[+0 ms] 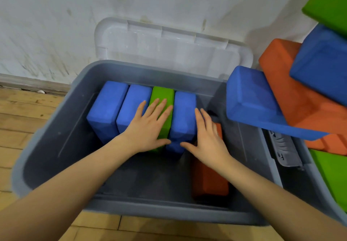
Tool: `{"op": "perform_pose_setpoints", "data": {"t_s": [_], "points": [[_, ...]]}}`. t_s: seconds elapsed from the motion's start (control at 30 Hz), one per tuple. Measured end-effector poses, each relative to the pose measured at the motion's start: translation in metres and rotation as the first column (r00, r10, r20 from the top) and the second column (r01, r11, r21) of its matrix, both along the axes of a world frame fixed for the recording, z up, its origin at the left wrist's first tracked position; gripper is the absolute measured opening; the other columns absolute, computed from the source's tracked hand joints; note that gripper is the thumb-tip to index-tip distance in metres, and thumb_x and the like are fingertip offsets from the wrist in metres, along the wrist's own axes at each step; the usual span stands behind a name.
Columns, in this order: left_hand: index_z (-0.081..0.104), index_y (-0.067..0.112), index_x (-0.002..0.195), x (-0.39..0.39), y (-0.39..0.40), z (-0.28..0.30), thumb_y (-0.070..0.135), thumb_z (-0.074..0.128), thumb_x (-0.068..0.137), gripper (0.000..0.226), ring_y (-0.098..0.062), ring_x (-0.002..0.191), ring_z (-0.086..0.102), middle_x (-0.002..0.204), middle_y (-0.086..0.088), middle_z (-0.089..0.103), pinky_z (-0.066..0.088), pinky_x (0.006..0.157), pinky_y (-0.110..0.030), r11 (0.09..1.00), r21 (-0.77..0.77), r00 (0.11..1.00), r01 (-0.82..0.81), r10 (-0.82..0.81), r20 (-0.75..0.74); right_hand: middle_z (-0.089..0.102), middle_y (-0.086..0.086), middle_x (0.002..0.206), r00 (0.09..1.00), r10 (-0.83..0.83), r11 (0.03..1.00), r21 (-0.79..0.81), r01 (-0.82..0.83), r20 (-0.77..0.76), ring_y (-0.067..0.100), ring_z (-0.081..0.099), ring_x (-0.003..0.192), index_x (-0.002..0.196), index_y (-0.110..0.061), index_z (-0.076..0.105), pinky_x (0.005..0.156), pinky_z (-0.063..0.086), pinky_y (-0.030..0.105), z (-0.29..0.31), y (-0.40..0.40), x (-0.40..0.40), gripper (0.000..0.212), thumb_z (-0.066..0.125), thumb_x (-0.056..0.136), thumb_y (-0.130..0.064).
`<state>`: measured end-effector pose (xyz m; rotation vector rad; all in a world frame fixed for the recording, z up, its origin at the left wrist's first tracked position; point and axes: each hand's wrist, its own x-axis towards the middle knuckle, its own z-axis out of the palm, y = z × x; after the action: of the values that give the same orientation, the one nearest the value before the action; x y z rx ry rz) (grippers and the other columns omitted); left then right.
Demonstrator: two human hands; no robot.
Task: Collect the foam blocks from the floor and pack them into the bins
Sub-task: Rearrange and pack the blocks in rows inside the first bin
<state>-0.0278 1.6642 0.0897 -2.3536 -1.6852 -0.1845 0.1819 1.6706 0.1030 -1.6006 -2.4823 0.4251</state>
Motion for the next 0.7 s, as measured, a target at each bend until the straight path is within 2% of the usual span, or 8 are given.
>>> {"op": "perform_pose_setpoints", "data": {"t_s": [0.07, 0.17, 0.23, 0.33, 0.47, 0.53, 0.6, 0.7], "points": [[0.049, 0.010, 0.135, 0.014, 0.001, 0.002, 0.060, 0.077, 0.056, 0.098, -0.034, 0.126, 0.048, 0.140, -0.014, 0.048, 0.036, 0.099, -0.057, 0.995, 0.052, 0.996, 0.082, -0.083, 0.022, 0.010, 0.005, 0.156, 1.000, -0.009, 1.000, -0.027, 0.009, 0.013, 0.027, 0.020, 0.140, 0.150, -0.015, 0.009, 0.111, 0.027, 0.037, 0.004, -0.010, 0.014, 0.093, 0.062, 0.083, -0.050], [0.054, 0.014, 0.132, 0.035, 0.007, 0.001, 0.062, 0.074, 0.060, 0.088, -0.032, 0.123, 0.051, 0.136, -0.012, 0.053, 0.042, 0.096, -0.053, 0.983, 0.074, 0.986, 0.168, -0.168, -0.009, 0.018, 0.004, 0.153, 0.984, 0.011, 0.993, -0.119, 0.011, 0.178, 0.027, 0.028, 0.136, 0.148, -0.015, 0.020, 0.109, 0.030, 0.036, 0.004, -0.020, 0.037, 0.078, 0.051, 0.089, -0.055], [0.055, 0.013, 0.131, 0.044, 0.009, -0.007, 0.061, 0.074, 0.061, 0.086, -0.033, 0.122, 0.053, 0.134, -0.012, 0.054, 0.044, 0.095, -0.051, 0.983, 0.078, 0.985, 0.169, -0.167, -0.029, 0.014, 0.005, 0.157, 0.953, 0.056, 0.976, -0.218, 0.011, 0.298, 0.025, 0.023, 0.140, 0.150, -0.014, 0.015, 0.114, 0.022, 0.036, -0.004, -0.023, 0.050, 0.079, 0.043, 0.091, -0.058], [0.051, 0.012, 0.134, 0.051, 0.009, -0.020, 0.058, 0.067, 0.070, 0.080, -0.035, 0.122, 0.052, 0.137, -0.012, 0.051, 0.044, 0.095, -0.050, 0.981, 0.108, 0.985, 0.164, -0.156, -0.077, -0.007, 0.007, 0.159, 0.906, 0.153, 0.934, -0.358, -0.002, 0.395, 0.024, 0.000, 0.146, 0.152, -0.014, 0.001, 0.119, 0.005, 0.041, -0.018, -0.023, 0.055, 0.090, 0.039, 0.088, -0.066], [0.052, 0.023, 0.134, 0.048, 0.012, -0.021, 0.049, 0.039, 0.083, 0.058, -0.037, 0.119, 0.053, 0.137, -0.004, 0.052, 0.043, 0.094, -0.051, 0.991, 0.110, 0.996, 0.070, -0.063, -0.067, -0.033, -0.002, 0.151, 0.873, 0.289, 0.896, -0.432, -0.102, 0.394, 0.019, -0.028, 0.140, 0.149, -0.020, -0.018, 0.114, -0.006, 0.057, -0.028, -0.023, 0.045, 0.119, 0.057, 0.072, -0.072], [0.052, 0.028, 0.133, 0.045, 0.013, -0.021, 0.048, 0.036, 0.084, 0.055, -0.039, 0.117, 0.054, 0.137, -0.001, 0.052, 0.043, 0.094, -0.052, 0.994, 0.105, 0.996, 0.034, -0.026, -0.082, -0.043, -0.005, 0.143, 0.845, 0.343, 0.890, -0.431, -0.151, 0.410, 0.016, -0.036, 0.133, 0.146, -0.020, -0.024, 0.111, -0.008, 0.057, -0.029, -0.023, 0.044, 0.133, 0.069, 0.064, -0.069], [0.051, 0.030, 0.133, 0.045, 0.013, -0.020, 0.048, 0.037, 0.085, 0.054, -0.038, 0.117, 0.054, 0.138, 0.001, 0.052, 0.043, 0.095, -0.052, 0.995, 0.096, 0.994, 0.008, 0.003, -0.108, -0.044, -0.003, 0.141, 0.825, 0.356, 0.891, -0.426, -0.157, 0.439, 0.018, -0.036, 0.133, 0.146, -0.018, -0.024, 0.112, -0.007, 0.055, -0.026, -0.022, 0.048, 0.139, 0.075, 0.060, -0.064], [0.052, 0.028, 0.133, 0.047, 0.011, -0.014, 0.046, 0.037, 0.085, 0.054, -0.039, 0.117, 0.055, 0.136, -0.001, 0.053, 0.042, 0.095, -0.053, 0.999, 0.051, 0.995, -0.001, 0.006, -0.099, -0.029, 0.007, 0.153, 0.878, 0.297, 0.896, -0.428, -0.120, 0.375, 0.028, -0.025, 0.141, 0.149, -0.012, -0.014, 0.117, 0.000, 0.043, -0.020, -0.020, 0.054, 0.131, 0.076, 0.065, -0.056]]}}
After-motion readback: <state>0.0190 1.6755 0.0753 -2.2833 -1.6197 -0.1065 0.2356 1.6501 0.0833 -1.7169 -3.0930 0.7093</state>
